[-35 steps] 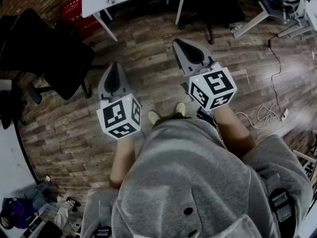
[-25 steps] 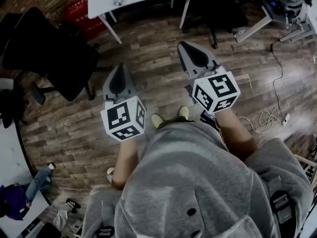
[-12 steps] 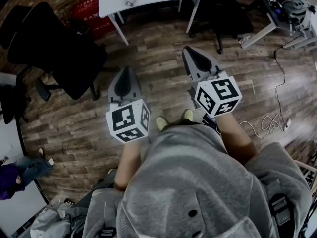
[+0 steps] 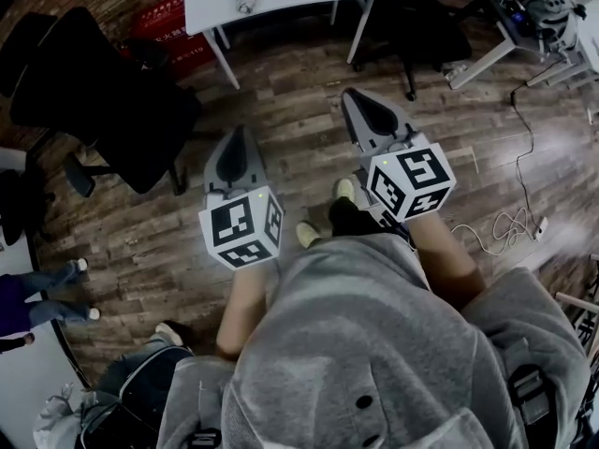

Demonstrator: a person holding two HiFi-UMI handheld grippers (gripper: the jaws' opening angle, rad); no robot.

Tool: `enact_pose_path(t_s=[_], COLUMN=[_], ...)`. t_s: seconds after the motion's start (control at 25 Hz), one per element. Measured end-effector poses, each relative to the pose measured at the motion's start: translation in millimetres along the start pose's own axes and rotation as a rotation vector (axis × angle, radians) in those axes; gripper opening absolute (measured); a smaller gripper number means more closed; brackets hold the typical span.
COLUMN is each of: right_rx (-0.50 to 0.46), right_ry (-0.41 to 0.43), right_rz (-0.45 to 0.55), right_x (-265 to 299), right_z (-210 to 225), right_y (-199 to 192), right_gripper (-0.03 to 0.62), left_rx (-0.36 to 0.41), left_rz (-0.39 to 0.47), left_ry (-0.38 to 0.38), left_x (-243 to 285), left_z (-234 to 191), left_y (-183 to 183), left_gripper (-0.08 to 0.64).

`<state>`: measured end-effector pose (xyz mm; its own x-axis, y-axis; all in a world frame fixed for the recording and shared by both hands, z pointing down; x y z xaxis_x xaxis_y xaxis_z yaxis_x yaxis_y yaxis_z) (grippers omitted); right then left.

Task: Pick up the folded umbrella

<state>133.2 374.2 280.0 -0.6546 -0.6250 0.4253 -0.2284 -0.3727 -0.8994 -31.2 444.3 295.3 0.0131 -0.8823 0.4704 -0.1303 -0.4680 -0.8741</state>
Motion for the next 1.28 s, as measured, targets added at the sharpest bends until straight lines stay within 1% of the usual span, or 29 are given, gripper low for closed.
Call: enact_pose_path(t_s=[0.28,0.56,0.68,0.96,1.28], right_rx=[-0.019,-0.016,-0.009,0.012,0.017], right_ry=[-0.002,0.020,0.025,0.023,0.048], right_rz=[-0.006,-0.018,-0.025,-0.041,-0.070], right_x=[20.1,62.9,84.8,142.2,193.3], right_z=[6.0,30.2,47.6,96.8,142.7], right_y=[10.8,19.4,24.7,53.1,78.4], right_gripper=[0.025,0.025,0.025,0.025,0.025], left_rx=[0.006,0.025,0.037,0.053,0.044], left_rz=[0.000,-0.012,-0.019,-0.054,-0.076], left_ry=[0.003,0.024,0.023,0.009,0.026], left_x=[14.1,50.8,77.1,151.0,214.1], left_z=[-11.3,-27.3,-30.8,-34.1,-36.0], left_y=[7.8,20.2,30.4,63.8,100.6], left_gripper=[0.014,0.014,0.014,0.014,0.014])
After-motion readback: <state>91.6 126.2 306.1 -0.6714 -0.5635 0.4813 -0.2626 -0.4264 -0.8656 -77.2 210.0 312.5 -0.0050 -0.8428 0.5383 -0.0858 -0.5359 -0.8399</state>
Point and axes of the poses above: the fingertips, and each gripper's own axes: x forward along the fingers, z to its right, y out of its top, the point moved 2 cm from there along -x, backward along the fingers, and after that the axes turned 14 degrees about -z, right-handed, at the moved point
